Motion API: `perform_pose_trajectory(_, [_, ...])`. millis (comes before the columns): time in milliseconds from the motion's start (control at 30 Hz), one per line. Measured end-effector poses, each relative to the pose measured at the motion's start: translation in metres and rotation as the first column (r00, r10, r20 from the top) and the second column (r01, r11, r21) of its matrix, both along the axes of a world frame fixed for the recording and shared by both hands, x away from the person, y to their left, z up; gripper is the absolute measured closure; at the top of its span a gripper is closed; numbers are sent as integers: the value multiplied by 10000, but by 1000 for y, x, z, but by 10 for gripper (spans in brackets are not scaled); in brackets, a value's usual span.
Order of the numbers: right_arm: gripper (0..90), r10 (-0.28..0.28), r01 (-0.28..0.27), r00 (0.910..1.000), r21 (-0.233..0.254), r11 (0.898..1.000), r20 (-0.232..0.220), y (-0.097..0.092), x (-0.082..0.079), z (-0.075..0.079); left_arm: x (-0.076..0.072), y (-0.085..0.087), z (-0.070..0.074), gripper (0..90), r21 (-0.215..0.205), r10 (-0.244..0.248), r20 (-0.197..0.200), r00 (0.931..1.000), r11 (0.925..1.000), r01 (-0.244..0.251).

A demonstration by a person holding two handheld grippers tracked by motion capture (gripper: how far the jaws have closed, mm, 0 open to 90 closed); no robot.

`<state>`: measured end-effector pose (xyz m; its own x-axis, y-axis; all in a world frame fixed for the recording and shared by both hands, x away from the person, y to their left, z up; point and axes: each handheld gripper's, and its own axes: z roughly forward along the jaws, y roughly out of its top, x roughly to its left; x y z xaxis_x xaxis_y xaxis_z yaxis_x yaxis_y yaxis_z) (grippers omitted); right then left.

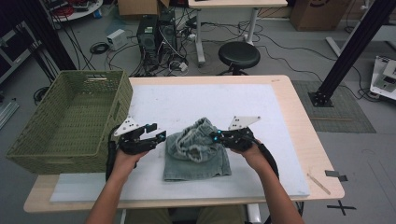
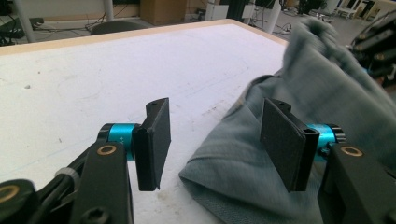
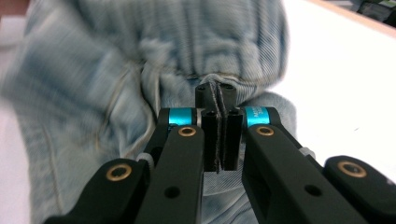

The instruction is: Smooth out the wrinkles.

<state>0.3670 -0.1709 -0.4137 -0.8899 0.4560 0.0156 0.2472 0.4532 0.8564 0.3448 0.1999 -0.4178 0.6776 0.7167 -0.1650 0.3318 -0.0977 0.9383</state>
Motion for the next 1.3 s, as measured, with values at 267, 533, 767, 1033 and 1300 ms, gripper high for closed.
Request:
perform_pose_trajectory(267, [719,201,-168,9988,728,9972,-449,-15,-16,-4,2,-5,0,422,91,-83,-16,10000,9999,83])
perform_pose_trajectory(533, [597,-1480,1542,9879,1991,9678,-455,-24,-6,28,4,-11,-1,371,70,-146,130,9998,9999,145])
perform_pose_trajectory(767, [672,-721,815,9950,1433,9863,-698,8,-3,34,6,-9,-2,314,0,-23,45,10000,10000,23])
perform_pose_trajectory(1033, [718,870,-907,9859,-196,9957,-1430,10,-17,6,5,-12,-2,301,48,-121,37,9999,9999,121])
perform_pose_trajectory(1300, [720,926,-1048,9907,-1236,9868,-1000,19,-31,-16,4,-20,-2,301,81,-270,60,9996,9996,269])
